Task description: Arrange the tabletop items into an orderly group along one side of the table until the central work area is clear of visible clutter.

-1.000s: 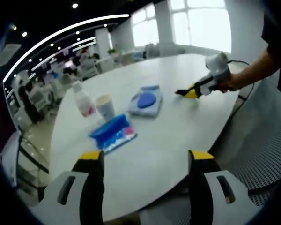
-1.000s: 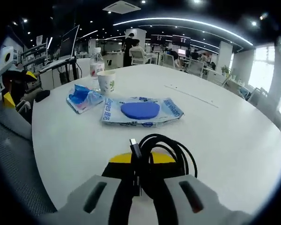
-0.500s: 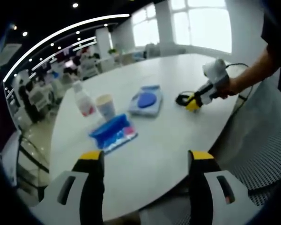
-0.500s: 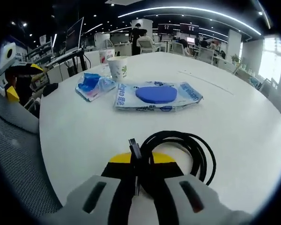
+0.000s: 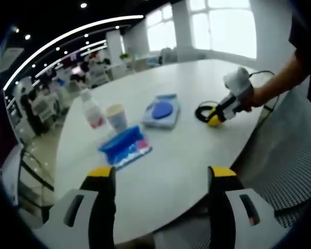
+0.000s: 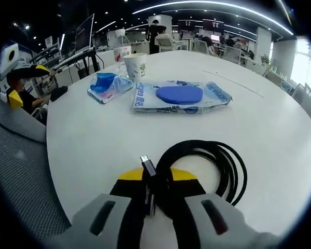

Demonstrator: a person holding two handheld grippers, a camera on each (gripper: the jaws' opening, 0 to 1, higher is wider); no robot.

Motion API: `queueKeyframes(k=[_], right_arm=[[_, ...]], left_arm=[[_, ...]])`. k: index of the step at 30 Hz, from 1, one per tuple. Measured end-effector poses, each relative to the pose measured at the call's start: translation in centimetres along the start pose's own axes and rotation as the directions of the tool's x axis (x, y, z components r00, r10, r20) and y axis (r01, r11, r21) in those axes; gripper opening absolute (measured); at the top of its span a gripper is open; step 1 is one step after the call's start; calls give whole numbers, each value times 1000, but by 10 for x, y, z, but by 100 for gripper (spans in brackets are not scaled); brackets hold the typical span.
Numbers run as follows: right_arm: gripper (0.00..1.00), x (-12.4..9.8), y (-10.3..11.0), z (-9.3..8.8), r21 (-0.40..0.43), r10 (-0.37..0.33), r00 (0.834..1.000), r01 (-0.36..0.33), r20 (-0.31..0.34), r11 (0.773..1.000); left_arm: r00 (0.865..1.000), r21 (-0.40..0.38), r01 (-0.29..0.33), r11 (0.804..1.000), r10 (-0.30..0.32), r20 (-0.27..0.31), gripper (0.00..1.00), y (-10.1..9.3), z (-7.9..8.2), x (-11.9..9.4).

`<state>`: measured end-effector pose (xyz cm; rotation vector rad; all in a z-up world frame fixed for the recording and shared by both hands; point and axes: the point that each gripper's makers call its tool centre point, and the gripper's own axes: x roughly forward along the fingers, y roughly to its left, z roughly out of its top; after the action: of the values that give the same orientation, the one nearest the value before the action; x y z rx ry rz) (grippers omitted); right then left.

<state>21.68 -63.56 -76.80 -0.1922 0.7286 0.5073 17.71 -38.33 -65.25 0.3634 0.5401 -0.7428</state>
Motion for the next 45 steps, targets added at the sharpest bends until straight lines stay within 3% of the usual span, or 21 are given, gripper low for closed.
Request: queueKeyframes(k=[21,45], right_arm=[[24,-13,2,14,-44,11,1000,-10,29,999],[40,-16,-27,37,-41,-32,997,35,77,999]], left_arm=[[1000,-4,-2,1000,2,-7,69,1,-1,1],[1000,-1,-4,1000,4,-13,70,1,-3,2]])
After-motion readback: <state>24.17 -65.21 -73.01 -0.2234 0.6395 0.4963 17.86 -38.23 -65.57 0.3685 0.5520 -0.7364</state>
